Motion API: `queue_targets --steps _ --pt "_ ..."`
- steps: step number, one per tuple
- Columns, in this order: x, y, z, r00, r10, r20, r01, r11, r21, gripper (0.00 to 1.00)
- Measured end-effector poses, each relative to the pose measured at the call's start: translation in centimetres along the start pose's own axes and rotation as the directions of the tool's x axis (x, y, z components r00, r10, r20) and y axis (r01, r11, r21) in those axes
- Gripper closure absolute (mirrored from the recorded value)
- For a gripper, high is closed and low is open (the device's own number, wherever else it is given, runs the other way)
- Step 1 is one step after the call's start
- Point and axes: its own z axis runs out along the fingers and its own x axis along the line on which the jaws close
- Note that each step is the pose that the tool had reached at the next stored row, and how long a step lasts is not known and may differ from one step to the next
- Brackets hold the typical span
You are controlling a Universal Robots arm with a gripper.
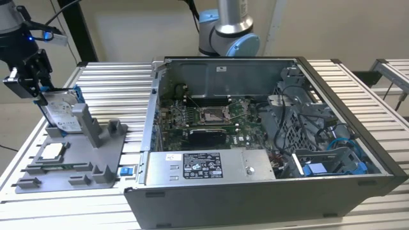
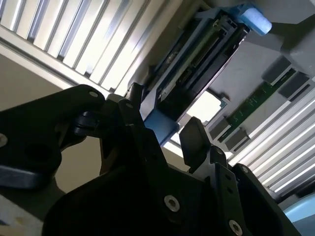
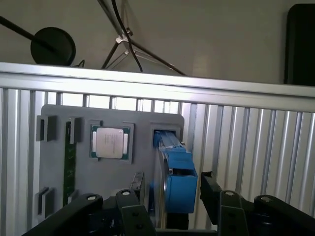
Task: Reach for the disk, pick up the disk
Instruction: 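Pick up the disk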
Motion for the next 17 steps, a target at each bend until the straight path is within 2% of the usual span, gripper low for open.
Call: queue_targets --steps 10,17 --pt "0.03 -0.08 1.83 1.0 -0.005 0.0 0.005 1.0 0.0001 0.0" --pt "0.05 -0.11 2.82 1.0 -0.005 -0.0001 0.005 1.0 0.0019 0.0"
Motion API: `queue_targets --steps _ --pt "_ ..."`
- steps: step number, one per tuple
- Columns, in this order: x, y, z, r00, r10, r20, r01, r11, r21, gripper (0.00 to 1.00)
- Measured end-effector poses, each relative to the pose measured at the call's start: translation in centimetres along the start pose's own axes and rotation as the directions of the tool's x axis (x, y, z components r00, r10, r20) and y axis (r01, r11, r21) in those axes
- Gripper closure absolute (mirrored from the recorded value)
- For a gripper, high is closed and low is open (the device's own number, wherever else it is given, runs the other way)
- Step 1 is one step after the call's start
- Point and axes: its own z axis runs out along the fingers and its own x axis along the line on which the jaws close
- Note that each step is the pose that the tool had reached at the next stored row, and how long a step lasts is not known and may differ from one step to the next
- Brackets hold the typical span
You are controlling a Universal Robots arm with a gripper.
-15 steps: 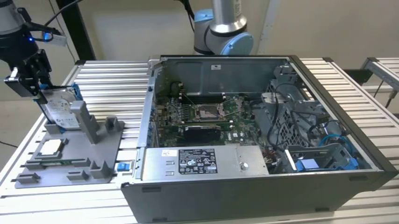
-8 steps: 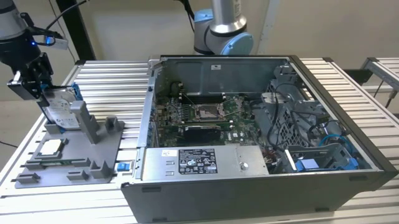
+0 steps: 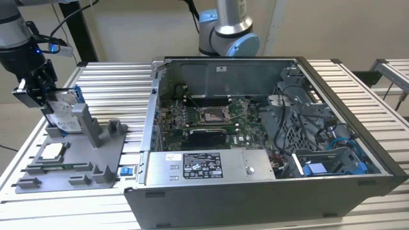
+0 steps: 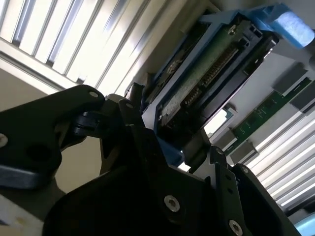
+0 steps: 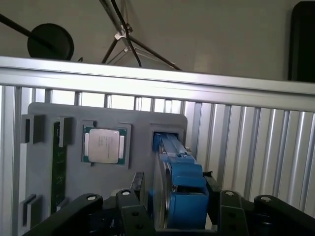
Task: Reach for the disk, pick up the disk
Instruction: 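Pick up the disk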
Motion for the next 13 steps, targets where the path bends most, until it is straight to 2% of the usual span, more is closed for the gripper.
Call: queue_targets --steps 13 --pt "0.01 0.0 0.66 1.0 0.003 0.0003 -0.003 1.0 0.0 0.0"
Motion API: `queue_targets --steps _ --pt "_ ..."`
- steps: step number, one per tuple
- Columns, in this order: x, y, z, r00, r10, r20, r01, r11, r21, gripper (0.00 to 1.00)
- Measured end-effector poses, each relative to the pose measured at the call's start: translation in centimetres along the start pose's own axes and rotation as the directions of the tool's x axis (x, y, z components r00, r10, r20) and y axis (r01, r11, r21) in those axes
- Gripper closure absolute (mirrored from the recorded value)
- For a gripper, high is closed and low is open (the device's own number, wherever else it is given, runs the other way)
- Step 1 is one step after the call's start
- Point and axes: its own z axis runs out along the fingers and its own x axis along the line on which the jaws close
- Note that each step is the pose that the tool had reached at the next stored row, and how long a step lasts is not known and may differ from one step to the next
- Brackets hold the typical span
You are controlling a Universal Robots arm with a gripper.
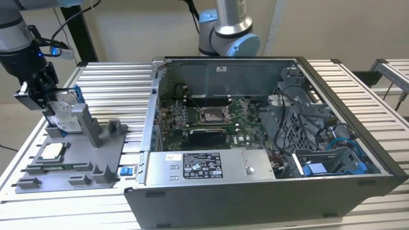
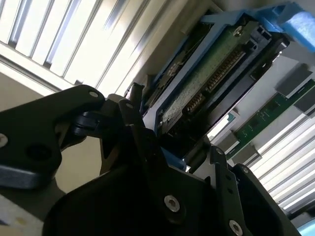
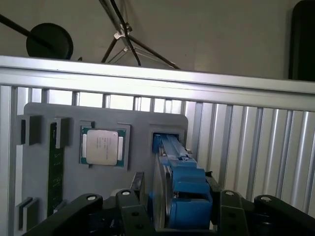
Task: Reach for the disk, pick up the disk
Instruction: 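Pick up the disk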
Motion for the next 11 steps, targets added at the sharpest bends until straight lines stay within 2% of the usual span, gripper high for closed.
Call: queue_targets --steps 4,5,11 --pt "0.0 0.0 0.12 1.0 0.005 -0.0001 -0.005 1.0 -0.0003 0.0" --pt "0.0 0.0 0.12 1.0 0.005 -0.0001 -0.005 1.0 -0.0003 1.0" --pt "0.0 0.0 0.14 1.0 0.005 0.0001 -0.005 1.0 0.0 1.0"
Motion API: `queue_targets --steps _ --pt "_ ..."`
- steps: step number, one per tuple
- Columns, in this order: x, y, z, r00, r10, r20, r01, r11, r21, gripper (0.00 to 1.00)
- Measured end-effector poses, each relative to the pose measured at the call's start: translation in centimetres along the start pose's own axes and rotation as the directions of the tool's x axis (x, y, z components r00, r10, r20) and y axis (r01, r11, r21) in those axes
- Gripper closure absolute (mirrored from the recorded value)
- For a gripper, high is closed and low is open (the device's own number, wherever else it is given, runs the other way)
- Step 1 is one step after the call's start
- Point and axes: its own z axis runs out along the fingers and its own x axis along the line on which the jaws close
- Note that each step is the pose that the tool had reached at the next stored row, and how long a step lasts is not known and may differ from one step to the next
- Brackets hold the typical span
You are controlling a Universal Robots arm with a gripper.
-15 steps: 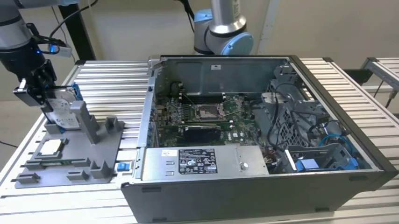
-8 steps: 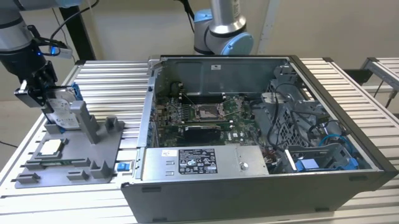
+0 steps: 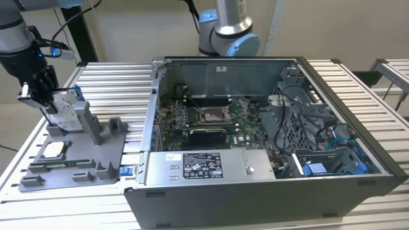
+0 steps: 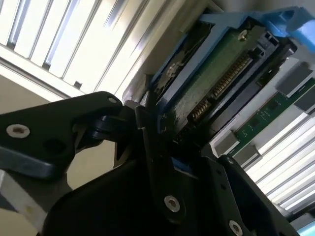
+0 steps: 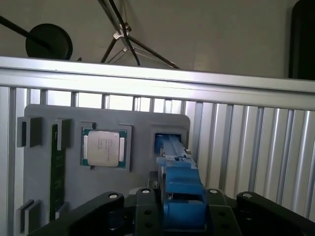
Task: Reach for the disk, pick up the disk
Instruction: 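Pick up the disk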
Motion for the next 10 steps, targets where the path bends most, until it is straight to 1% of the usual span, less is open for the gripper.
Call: queue_targets --steps 7,10 --pt "0.0 0.0 0.0 1.0 0.0 0.0 0.0 1.0 0.0002 1.0" --pt "0.0 0.0 -0.13 1.0 0.0 -0.0001 0.0 1.0 0.0 1.0"
